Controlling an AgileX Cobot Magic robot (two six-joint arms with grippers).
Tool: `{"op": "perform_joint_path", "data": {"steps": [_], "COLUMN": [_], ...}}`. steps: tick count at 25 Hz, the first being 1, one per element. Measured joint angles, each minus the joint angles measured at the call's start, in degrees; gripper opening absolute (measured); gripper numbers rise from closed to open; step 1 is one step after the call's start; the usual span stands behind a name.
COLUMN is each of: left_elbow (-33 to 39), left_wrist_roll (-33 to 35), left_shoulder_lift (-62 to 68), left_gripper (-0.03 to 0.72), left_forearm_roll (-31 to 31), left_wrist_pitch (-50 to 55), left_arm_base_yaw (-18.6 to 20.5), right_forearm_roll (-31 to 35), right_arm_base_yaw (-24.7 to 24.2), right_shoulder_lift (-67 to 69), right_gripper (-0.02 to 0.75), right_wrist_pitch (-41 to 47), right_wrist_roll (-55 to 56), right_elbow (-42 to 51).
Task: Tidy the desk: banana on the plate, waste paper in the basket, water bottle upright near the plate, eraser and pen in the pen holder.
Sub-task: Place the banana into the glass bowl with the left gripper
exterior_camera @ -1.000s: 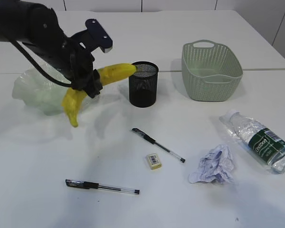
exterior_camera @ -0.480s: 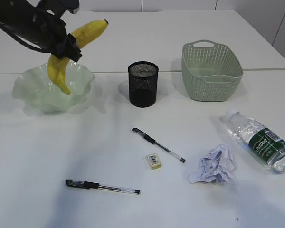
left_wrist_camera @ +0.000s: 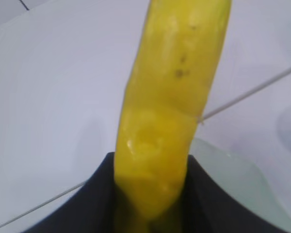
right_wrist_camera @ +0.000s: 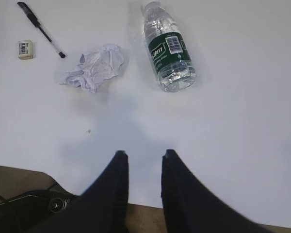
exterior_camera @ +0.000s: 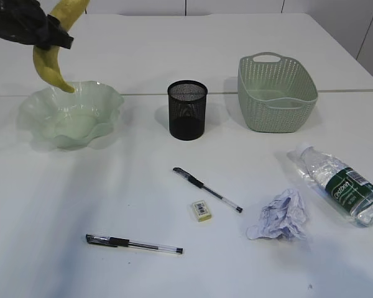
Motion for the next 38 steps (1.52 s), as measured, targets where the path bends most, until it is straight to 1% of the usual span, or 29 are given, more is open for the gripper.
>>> {"op": "perform_joint_path", "data": {"steps": [5,9,28,32,38], "left_elbow": [0.00,-0.02,-0.02,-0.02,-0.02], "left_wrist_roll": [0.00,0.00,-0.12,-0.12,-0.12], "left_shoulder_lift": [0.00,1.41,12.06,12.80,12.80], "left_gripper": [0.220,0.220,0.220,0.220,0.220], "left_forearm_roll": [-5.40,-7.63,-8.14,-8.26,-8.39], "left_wrist_pitch": [-2.51,-2.95,-3.70,-1.91,-2.02], "left_arm_base_yaw": [3.34,4.12,4.25,4.25,4.25], "right_forearm_roll": [0.19,0.53,0.53,0.53,0.53], "right_arm_base_yaw": [0.00,0.00,0.00,0.00,0.00], "right_shoulder_lift": [0.00,0.00,0.00,0.00,0.00], "right_gripper": [0.176,0.176,0.176,0.176,0.176], "right_wrist_pitch": [0.00,0.00,0.00,0.00,0.00], "right_wrist_roll": [0.41,0.93,2.47,3.42,3.76], "right_elbow": [0.00,0.00,0.00,0.00,0.00]}}
